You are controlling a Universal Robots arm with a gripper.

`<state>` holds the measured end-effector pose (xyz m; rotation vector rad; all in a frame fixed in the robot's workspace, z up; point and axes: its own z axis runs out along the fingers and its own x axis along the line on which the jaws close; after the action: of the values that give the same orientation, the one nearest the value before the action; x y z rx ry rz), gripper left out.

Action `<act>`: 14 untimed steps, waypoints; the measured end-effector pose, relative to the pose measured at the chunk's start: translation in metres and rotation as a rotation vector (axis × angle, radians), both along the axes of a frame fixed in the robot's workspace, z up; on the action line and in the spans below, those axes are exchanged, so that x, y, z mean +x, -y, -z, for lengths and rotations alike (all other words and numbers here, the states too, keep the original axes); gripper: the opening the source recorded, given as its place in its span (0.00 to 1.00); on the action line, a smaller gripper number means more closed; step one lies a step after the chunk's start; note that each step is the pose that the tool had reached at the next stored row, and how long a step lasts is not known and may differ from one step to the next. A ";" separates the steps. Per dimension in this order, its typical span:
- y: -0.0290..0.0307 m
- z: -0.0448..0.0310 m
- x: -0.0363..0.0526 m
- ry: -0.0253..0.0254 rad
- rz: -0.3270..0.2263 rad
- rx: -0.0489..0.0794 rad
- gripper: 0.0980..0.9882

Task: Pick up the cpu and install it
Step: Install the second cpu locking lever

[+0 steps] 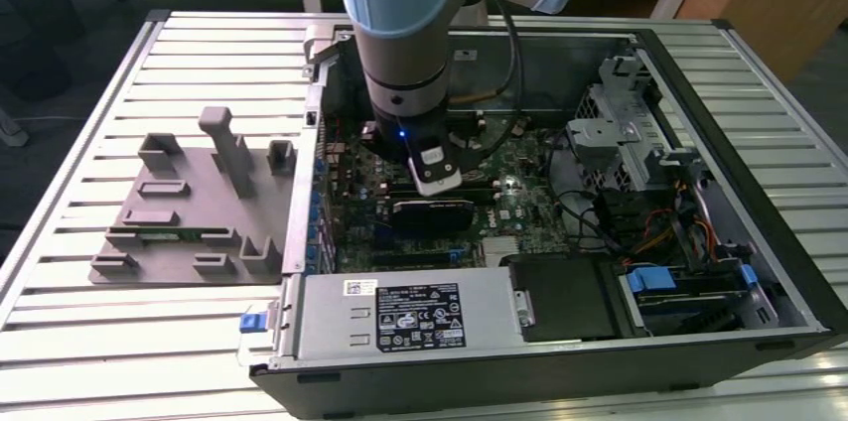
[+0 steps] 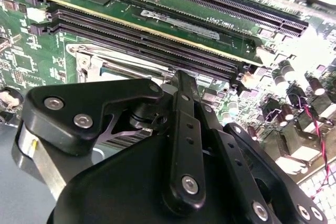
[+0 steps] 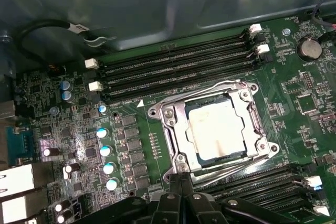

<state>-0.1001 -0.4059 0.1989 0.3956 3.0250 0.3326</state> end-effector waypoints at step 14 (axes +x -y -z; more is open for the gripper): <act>0.0049 -0.0019 0.0003 -0.0001 0.000 -0.003 0.01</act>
<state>-0.0997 -0.4109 0.2008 0.3955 3.0253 0.3285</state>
